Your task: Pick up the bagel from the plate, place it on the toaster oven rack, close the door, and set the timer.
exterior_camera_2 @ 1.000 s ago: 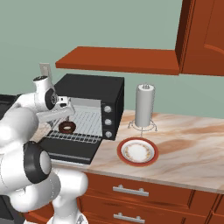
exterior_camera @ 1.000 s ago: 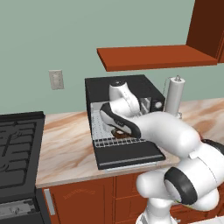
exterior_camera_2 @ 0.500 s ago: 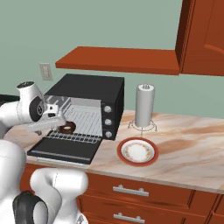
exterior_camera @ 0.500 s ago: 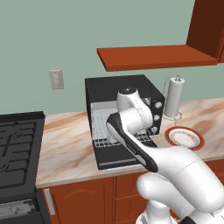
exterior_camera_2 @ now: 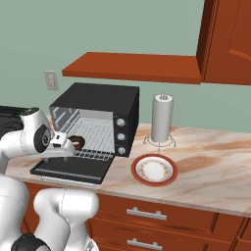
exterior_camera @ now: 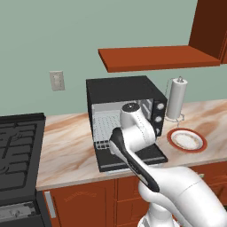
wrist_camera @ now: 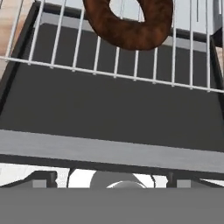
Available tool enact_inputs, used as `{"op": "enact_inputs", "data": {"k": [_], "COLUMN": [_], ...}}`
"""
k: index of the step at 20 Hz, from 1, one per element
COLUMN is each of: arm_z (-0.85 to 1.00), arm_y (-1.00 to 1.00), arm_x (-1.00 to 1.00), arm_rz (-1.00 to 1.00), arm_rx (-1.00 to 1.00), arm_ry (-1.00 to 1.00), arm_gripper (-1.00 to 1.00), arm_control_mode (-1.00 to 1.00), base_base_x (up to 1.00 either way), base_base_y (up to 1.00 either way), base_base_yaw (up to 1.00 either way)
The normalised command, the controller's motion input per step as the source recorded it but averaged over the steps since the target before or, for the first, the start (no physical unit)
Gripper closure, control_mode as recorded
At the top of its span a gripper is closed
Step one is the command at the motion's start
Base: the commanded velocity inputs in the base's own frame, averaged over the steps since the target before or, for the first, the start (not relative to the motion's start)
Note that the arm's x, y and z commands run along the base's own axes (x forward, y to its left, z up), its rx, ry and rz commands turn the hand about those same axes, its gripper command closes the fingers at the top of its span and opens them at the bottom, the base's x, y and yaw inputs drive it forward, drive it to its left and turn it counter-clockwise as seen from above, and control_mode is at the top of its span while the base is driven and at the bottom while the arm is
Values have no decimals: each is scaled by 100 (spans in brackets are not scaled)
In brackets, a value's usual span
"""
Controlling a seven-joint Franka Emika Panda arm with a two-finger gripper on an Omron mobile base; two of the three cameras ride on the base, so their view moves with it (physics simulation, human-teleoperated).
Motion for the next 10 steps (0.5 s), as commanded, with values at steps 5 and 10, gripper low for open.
{"op": "enact_inputs", "data": {"k": [5,10], "arm_z": [-34,-23], "arm_y": [0,0], "arm_x": [21,41], "arm_rz": [-23,-19], "arm_rx": [5,3], "arm_ry": [1,0], "arm_gripper": [-100,-100], "arm_control_mode": [-100,-100], "base_base_x": [0,0], "base_base_y": [0,0], "base_base_yaw": [0,0]}}
